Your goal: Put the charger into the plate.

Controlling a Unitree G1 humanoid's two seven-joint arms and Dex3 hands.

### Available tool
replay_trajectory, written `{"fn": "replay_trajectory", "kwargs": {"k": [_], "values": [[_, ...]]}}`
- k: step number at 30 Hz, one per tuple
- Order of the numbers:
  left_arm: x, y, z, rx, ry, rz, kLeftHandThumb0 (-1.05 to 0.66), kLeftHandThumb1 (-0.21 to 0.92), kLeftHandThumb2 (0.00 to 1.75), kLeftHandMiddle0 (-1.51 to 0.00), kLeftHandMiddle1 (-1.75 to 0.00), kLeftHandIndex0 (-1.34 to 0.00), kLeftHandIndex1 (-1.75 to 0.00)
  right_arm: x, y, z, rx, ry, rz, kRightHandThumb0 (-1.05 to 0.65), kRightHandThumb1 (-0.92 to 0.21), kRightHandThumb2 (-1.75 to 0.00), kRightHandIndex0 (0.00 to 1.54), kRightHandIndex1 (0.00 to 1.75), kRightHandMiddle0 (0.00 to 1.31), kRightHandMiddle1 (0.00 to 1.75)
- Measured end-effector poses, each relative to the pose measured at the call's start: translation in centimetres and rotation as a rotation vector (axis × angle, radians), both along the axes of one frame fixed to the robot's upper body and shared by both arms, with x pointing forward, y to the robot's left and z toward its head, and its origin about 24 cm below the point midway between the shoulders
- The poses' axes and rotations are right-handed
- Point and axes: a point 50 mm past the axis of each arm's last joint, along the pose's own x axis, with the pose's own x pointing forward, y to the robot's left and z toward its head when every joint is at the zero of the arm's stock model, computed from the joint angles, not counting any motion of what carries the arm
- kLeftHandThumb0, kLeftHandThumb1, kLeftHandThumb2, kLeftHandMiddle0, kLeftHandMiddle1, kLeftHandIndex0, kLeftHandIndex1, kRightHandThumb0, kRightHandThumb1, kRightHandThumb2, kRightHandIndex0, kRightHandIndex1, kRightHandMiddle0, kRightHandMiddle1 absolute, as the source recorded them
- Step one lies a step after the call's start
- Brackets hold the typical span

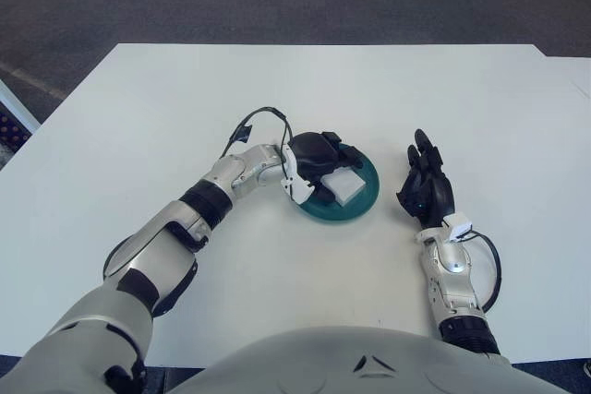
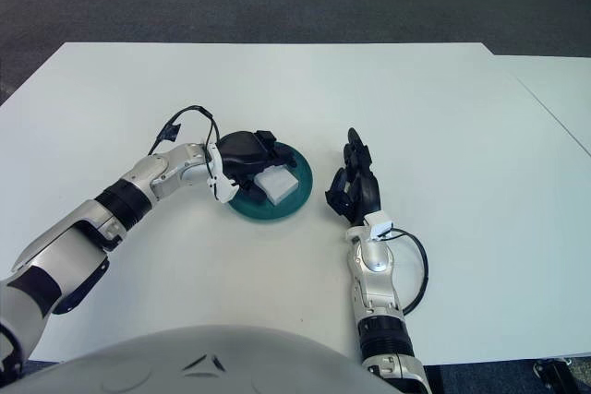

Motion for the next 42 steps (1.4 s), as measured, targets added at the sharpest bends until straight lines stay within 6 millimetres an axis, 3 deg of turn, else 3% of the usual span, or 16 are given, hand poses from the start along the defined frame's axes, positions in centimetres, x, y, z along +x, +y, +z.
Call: {"fn": "replay_trajectory", "kwargs": {"k": [3, 8, 14, 35, 39, 42], "values": [[0.1, 0.1, -0.1, -0.009, -0.004, 0.007, -1.05, 0.92, 0.82, -0.13, -0.23, 0.00, -0.47, 0.0, 0.0, 0.0, 0.000, 0.000, 0.000, -0.83, -0.92, -1.05, 0.04, 0.00, 0.00, 0.15], [0.1, 0.2, -0.1, -0.022, -0.010, 0.013, -1.05, 0.92, 0.82, -0.03, -0.05, 0.00, -0.22, 0.2, 0.1, 0.0, 0.001, 0.001, 0.000, -0.84, -0.92, -1.05, 0.06, 0.01, 0.00, 0.18], [0.2, 0.4, 0.1, -0.012, -0.012, 0.015, -1.05, 0.92, 0.78, 0.00, -0.01, 0.00, -0.02, 0.4, 0.1, 0.0, 0.001, 0.001, 0.003, -0.85, -0.92, -1.05, 0.05, 0.00, 0.00, 0.20], [0.6, 1.3, 1.5, 0.013, -0.034, 0.028, -1.05, 0.92, 0.69, 0.00, 0.00, 0.00, 0.00, 0.6, 0.2, 0.0, 0.002, 0.002, -0.001, -0.87, -0.92, -1.03, 0.05, 0.01, 0.00, 0.21], [1.6, 2.2, 2.9, -0.010, -0.031, 0.060, -1.05, 0.92, 0.67, 0.00, 0.00, 0.00, 0.00, 0.6, 0.2, 0.0, 0.002, 0.001, 0.004, -0.88, -0.92, -1.03, 0.06, 0.01, 0.00, 0.21], [3.2, 3.3, 5.2, -0.094, -0.028, 0.147, -1.05, 0.92, 0.67, 0.00, 0.00, -0.03, -0.02, 0.6, 0.2, 0.0, 0.002, 0.000, 0.013, -0.89, -0.92, -1.03, 0.06, 0.01, 0.00, 0.20]]}}
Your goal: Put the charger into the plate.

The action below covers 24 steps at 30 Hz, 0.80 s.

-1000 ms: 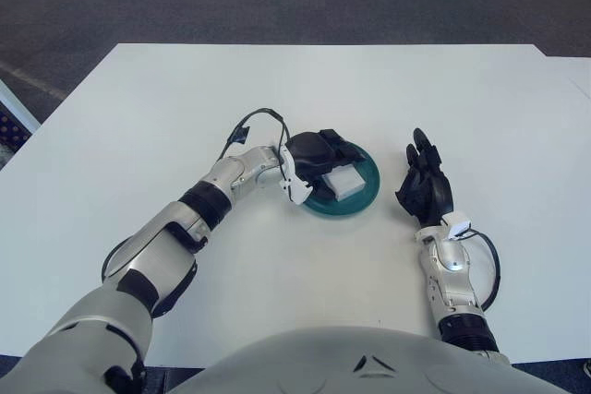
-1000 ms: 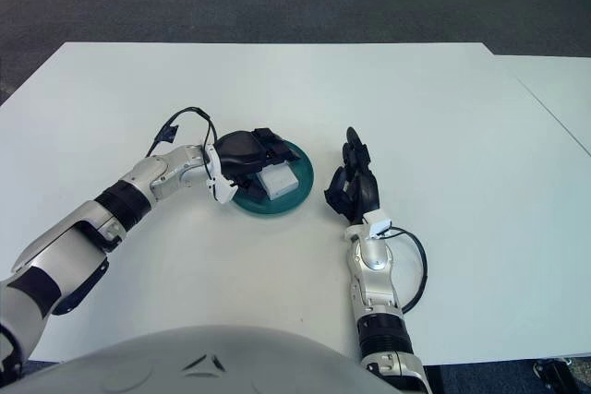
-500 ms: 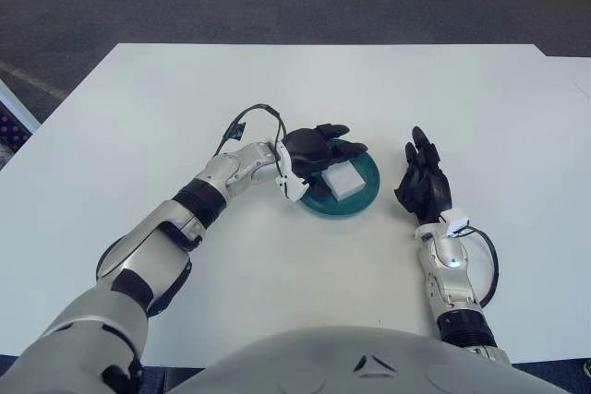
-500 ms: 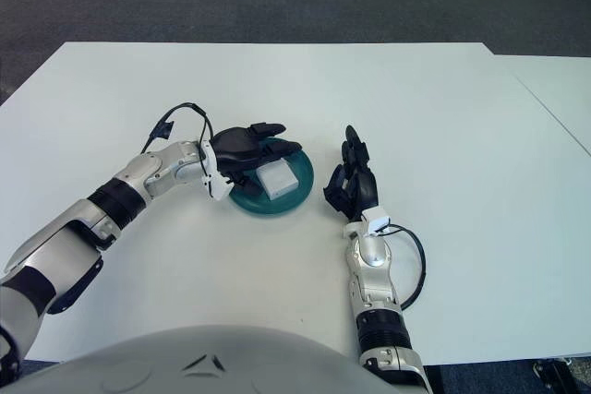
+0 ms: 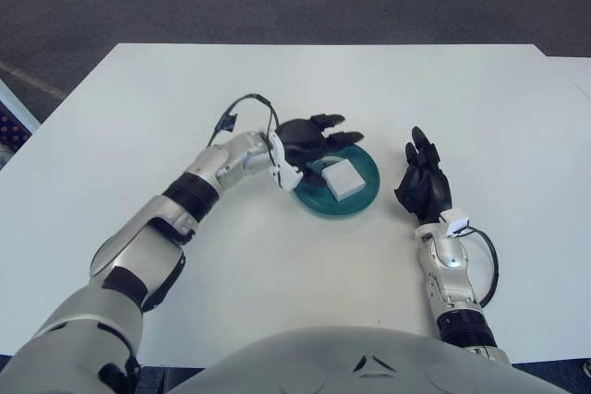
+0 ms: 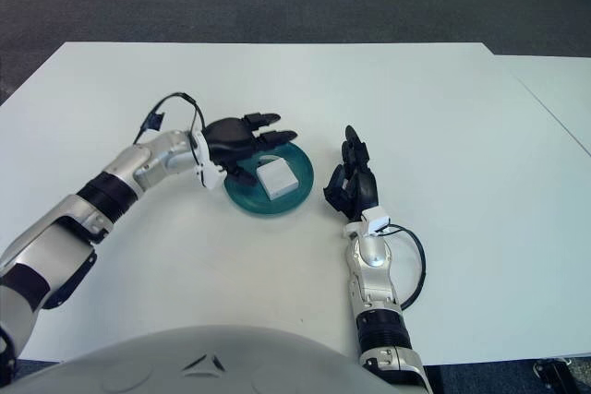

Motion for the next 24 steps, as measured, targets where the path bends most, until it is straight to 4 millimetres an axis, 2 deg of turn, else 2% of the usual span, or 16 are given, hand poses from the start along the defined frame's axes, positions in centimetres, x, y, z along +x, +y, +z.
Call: {"fn": "replay_trajectory", "kwargs": {"k": [4, 7, 9, 12, 17, 24], "values": [[1.8, 1.9, 4.9, -0.237, -0.020, 0.131, -1.05, 0.92, 0.67, 0.00, 0.00, -0.07, -0.04, 0.0, 0.1, 0.0, -0.001, -0.002, 0.012, -0.90, -0.92, -1.03, 0.06, 0.00, 0.00, 0.18], [2.2, 3.2, 7.7, -0.395, -0.014, 0.171, -1.05, 0.92, 0.69, 0.00, 0.00, -0.08, -0.12, 0.0, 0.1, 0.0, -0.002, -0.003, 0.018, -0.90, -0.92, -1.02, 0.05, 0.00, 0.00, 0.17], [2.3, 4.1, 9.3, -0.504, 0.009, 0.188, -1.05, 0.92, 0.70, -0.03, 0.00, -0.03, -0.26, 0.0, 0.1, 0.0, -0.002, -0.002, 0.020, -0.90, -0.92, -1.01, 0.05, 0.00, 0.00, 0.16], [2.2, 5.3, 10.6, -0.663, 0.074, 0.204, -1.05, 0.92, 0.72, -0.06, -0.02, -0.01, -0.33, 0.0, 0.1, -0.1, -0.002, 0.002, 0.018, -0.89, -0.92, -1.01, 0.06, 0.00, 0.00, 0.16], [2.0, 5.9, 10.1, -0.873, 0.196, 0.215, -1.05, 0.92, 0.80, -0.11, -0.03, 0.00, -0.45, -0.1, -0.1, -0.1, -0.001, 0.007, 0.010, -0.88, -0.92, -1.01, 0.06, 0.01, 0.00, 0.16], [0.9, 5.5, 6.8, -1.188, 0.421, 0.302, -1.01, 0.92, 0.90, -0.06, 0.00, 0.00, -0.44, -0.1, -0.1, 0.0, 0.002, 0.002, 0.009, -0.87, -0.92, -1.01, 0.06, 0.01, 0.00, 0.18]]}}
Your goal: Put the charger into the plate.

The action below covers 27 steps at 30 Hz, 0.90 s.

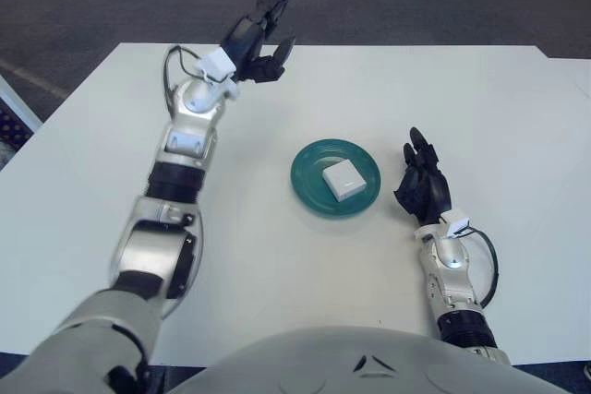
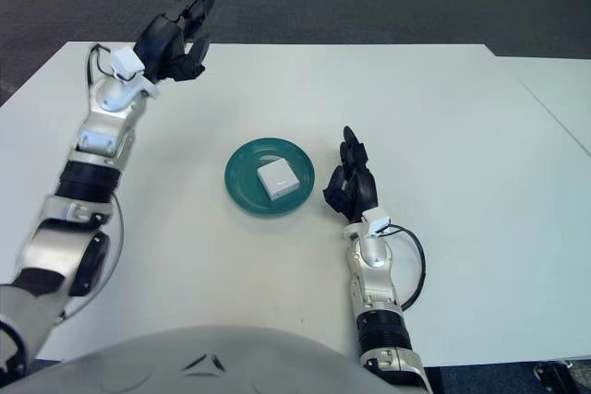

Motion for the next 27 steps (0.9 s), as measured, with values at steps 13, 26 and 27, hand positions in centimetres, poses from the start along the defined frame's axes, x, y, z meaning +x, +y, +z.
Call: {"fn": "replay_trajectory", "kwargs": {"k": [13, 26, 27], "values": [[-3.2, 2.0, -6.2, -0.375, 0.243, 0.157, -0.99, 0.92, 0.96, -0.01, 0.00, 0.00, -0.33, 0.0, 0.0, 0.0, -0.001, 0.001, -0.001, -0.87, -0.92, -1.02, 0.07, 0.01, 0.00, 0.21], [-7.0, 3.1, -11.7, -0.358, 0.443, 0.338, -0.99, 0.92, 0.93, 0.00, 0.00, 0.00, -0.21, -0.2, -0.2, 0.0, -0.002, 0.001, -0.011, -0.87, -0.92, -1.01, 0.09, 0.01, 0.00, 0.23], [-7.2, 3.1, -12.0, -0.365, 0.457, 0.351, -0.99, 0.92, 0.93, 0.00, 0.00, 0.00, -0.19, -0.2, -0.2, 0.0, -0.003, 0.001, -0.011, -0.87, -0.92, -1.01, 0.09, 0.01, 0.00, 0.23]]}}
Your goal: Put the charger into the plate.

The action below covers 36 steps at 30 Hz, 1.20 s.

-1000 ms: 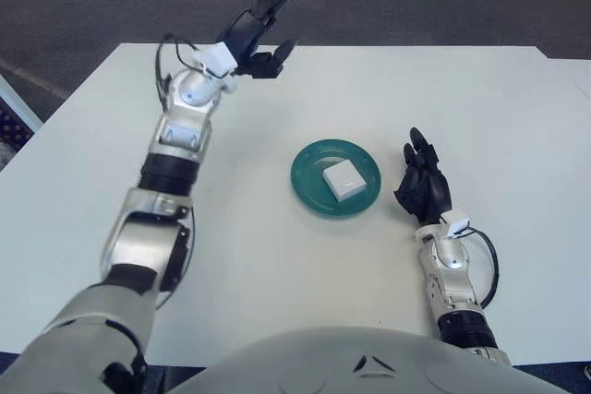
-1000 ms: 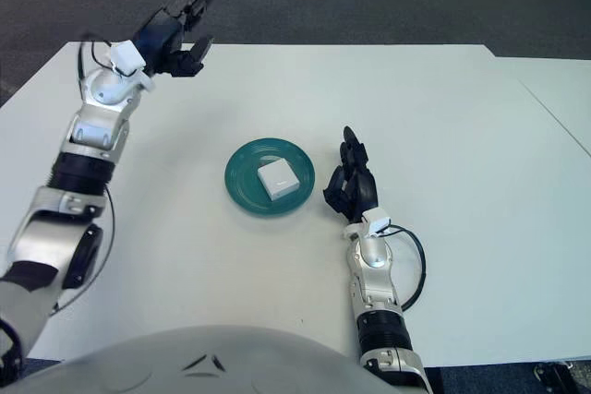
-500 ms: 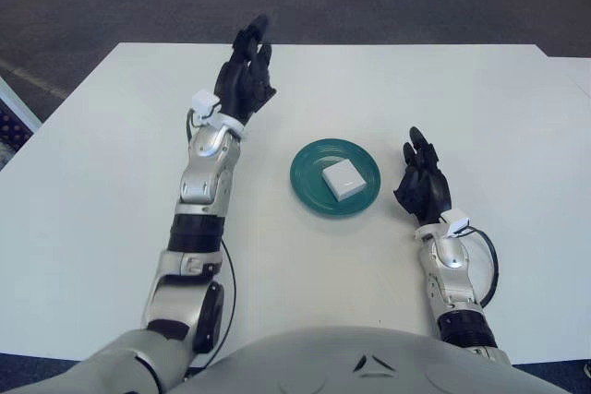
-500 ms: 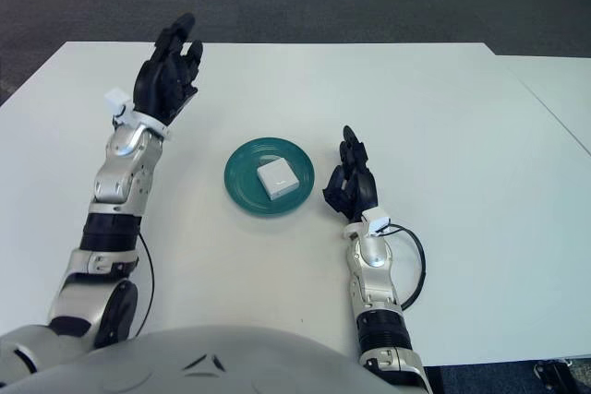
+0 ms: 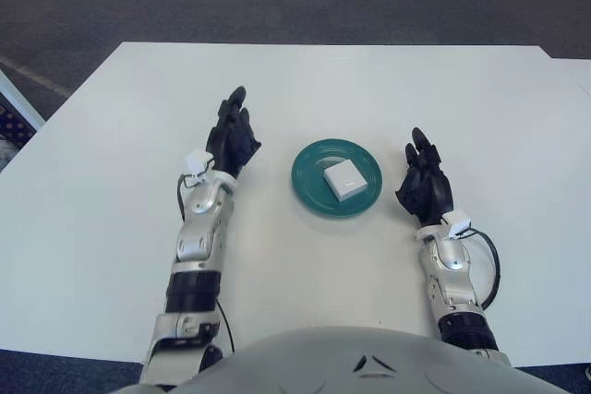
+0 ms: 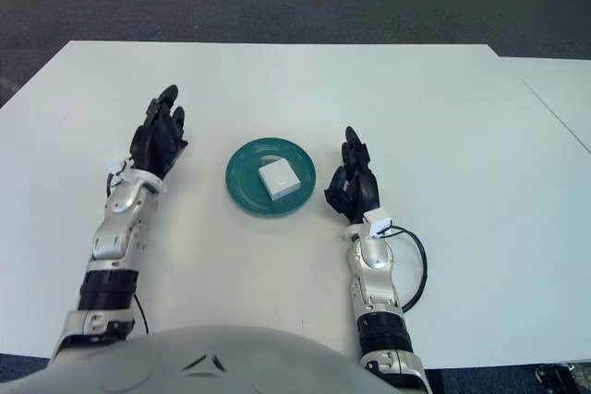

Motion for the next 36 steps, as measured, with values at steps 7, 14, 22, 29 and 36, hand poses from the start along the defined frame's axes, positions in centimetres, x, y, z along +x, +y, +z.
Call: {"fn": "replay_trajectory", "kwargs": {"k": [7, 14, 22, 29, 36], "values": [[-1.4, -0.3, -2.0, -0.047, 0.115, 0.056, -1.01, 0.92, 0.92, 0.00, 0.00, 0.00, -0.16, 0.0, 0.0, 0.0, -0.005, 0.000, 0.012, -0.86, -0.92, -1.01, 0.09, 0.01, 0.00, 0.24], [-2.1, -0.1, -3.9, -0.058, 0.129, 0.044, -1.05, 0.92, 0.93, 0.00, 0.00, 0.00, -0.14, -0.1, 0.1, 0.0, -0.008, 0.002, 0.024, -0.84, -0.92, -1.01, 0.10, 0.01, 0.00, 0.23], [-2.3, -0.1, -5.1, -0.084, 0.070, -0.009, -1.01, 0.92, 0.96, 0.00, 0.00, 0.00, -0.14, -0.4, 0.0, -0.1, -0.007, 0.009, 0.017, -0.82, -0.92, -1.02, 0.11, 0.01, 0.00, 0.25], [-2.8, -0.2, -5.6, -0.083, 0.055, -0.033, -0.99, 0.92, 0.95, 0.00, 0.00, 0.00, -0.13, -0.4, -0.1, -0.1, -0.006, 0.010, 0.006, -0.82, -0.92, -1.01, 0.12, 0.01, 0.00, 0.27], [-3.2, -0.4, -6.3, -0.093, 0.065, -0.031, -0.97, 0.92, 0.96, 0.00, 0.00, 0.00, -0.13, -0.4, -0.2, -0.1, -0.006, 0.010, 0.000, -0.82, -0.92, -1.01, 0.12, 0.01, 0.00, 0.27]]}}
